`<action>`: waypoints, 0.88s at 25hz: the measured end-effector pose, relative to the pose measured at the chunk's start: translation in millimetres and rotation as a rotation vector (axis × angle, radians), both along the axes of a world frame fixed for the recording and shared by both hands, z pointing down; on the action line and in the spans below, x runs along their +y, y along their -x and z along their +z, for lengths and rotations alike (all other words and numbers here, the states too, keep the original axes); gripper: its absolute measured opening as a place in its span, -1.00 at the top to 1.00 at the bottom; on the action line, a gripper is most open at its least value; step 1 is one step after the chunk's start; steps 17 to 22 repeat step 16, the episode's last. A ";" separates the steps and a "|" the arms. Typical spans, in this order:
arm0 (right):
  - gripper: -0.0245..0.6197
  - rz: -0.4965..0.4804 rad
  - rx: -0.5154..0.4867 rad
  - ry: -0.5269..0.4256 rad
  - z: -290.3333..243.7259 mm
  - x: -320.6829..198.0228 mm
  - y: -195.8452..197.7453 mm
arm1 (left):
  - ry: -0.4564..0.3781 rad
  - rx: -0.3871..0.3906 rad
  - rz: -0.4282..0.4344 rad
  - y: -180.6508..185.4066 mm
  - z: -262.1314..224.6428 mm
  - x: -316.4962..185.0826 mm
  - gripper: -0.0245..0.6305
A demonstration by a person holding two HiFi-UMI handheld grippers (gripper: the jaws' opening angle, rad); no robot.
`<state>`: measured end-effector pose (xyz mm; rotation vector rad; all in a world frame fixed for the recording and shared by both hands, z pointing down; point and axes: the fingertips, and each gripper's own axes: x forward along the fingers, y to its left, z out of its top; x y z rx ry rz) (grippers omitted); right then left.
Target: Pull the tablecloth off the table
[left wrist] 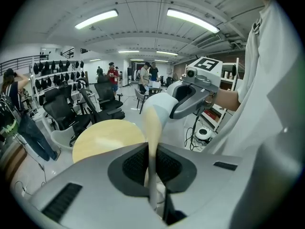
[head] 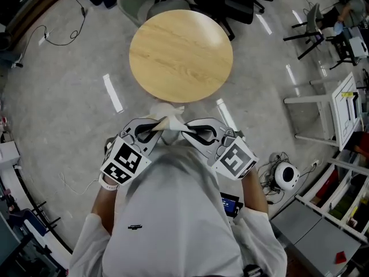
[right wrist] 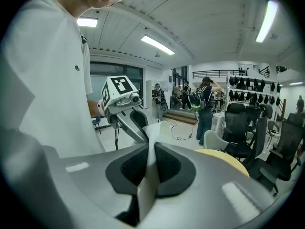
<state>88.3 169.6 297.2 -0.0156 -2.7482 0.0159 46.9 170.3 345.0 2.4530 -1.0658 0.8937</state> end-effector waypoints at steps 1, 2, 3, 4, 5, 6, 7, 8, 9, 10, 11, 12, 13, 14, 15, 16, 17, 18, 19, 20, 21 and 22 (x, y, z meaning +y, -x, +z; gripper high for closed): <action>0.84 0.008 0.000 0.002 0.3 1.3 0.0 | 0.003 0.001 0.004 0.0 0.5 1.2 0.87; 0.84 0.015 -0.001 0.003 0.1 2.2 -0.9 | 0.005 0.003 0.008 -0.7 0.4 2.1 0.87; 0.84 0.022 -0.002 0.002 -0.7 2.4 -2.6 | 0.007 0.004 0.012 -2.2 -0.4 2.2 0.87; 0.84 0.029 -0.003 -0.001 -1.9 2.1 -4.7 | 0.007 0.006 0.018 -4.3 -1.7 1.7 0.87; 0.84 0.035 -0.004 -0.005 -3.3 1.6 -7.1 | 0.006 0.008 0.024 -6.6 -3.2 1.0 0.87; 0.84 0.041 -0.004 -0.008 -4.4 1.1 -9.3 | 0.004 0.009 0.030 -8.9 -4.2 0.1 0.87; 0.84 0.048 -0.003 -0.010 -4.9 0.4 -11.2 | 0.001 0.011 0.037 -10.9 -4.5 -0.9 0.87; 0.84 0.056 0.000 -0.010 -4.4 -0.3 -12.7 | 0.000 0.012 0.044 -12.5 -4.1 -2.0 0.87; 0.84 0.062 0.005 -0.009 -3.1 -0.5 -13.7 | 0.000 0.013 0.051 -13.5 -3.0 -2.4 0.87; 0.84 0.068 0.008 -0.004 -1.6 0.3 -14.0 | 0.003 0.014 0.055 -13.9 -1.8 -1.7 0.87; 0.84 0.072 0.007 0.003 -0.7 1.7 -13.8 | 0.007 0.014 0.057 -13.7 -0.9 -0.3 0.87; 0.84 0.074 0.001 0.009 -0.9 2.8 -13.4 | 0.009 0.015 0.056 -13.6 -1.0 0.7 0.87; 0.84 0.075 -0.004 0.011 -2.3 3.3 -13.6 | 0.010 0.016 0.055 -13.9 -2.1 0.9 0.87; 0.84 0.075 -0.007 0.011 -4.3 3.4 -14.6 | 0.009 0.018 0.054 -14.8 -3.9 0.5 0.87; 0.84 0.074 -0.009 0.009 -6.7 3.3 -16.1 | 0.007 0.019 0.054 -16.1 -6.1 -0.2 0.87; 0.84 0.073 -0.010 0.006 -9.3 3.1 -17.8 | 0.005 0.020 0.053 -17.6 -8.5 -1.0 0.87; 0.84 0.073 -0.010 0.006 -9.3 3.1 -17.8 | 0.005 0.020 0.053 -17.6 -8.5 -1.0 0.87; 0.84 0.073 -0.010 0.006 -9.3 3.1 -17.8 | 0.005 0.020 0.053 -17.6 -8.5 -1.0 0.87; 0.84 0.073 -0.010 0.006 -9.3 3.1 -17.8 | 0.005 0.020 0.053 -17.6 -8.5 -1.0 0.87; 0.84 0.073 -0.010 0.006 -9.3 3.1 -17.8 | 0.005 0.020 0.053 -17.6 -8.5 -1.0 0.87; 0.84 0.073 -0.010 0.006 -9.3 3.1 -17.8 | 0.005 0.020 0.053 -17.6 -8.5 -1.0 0.87; 0.84 0.073 -0.010 0.006 -9.3 3.1 -17.8 | 0.005 0.020 0.053 -17.6 -8.5 -1.0 0.87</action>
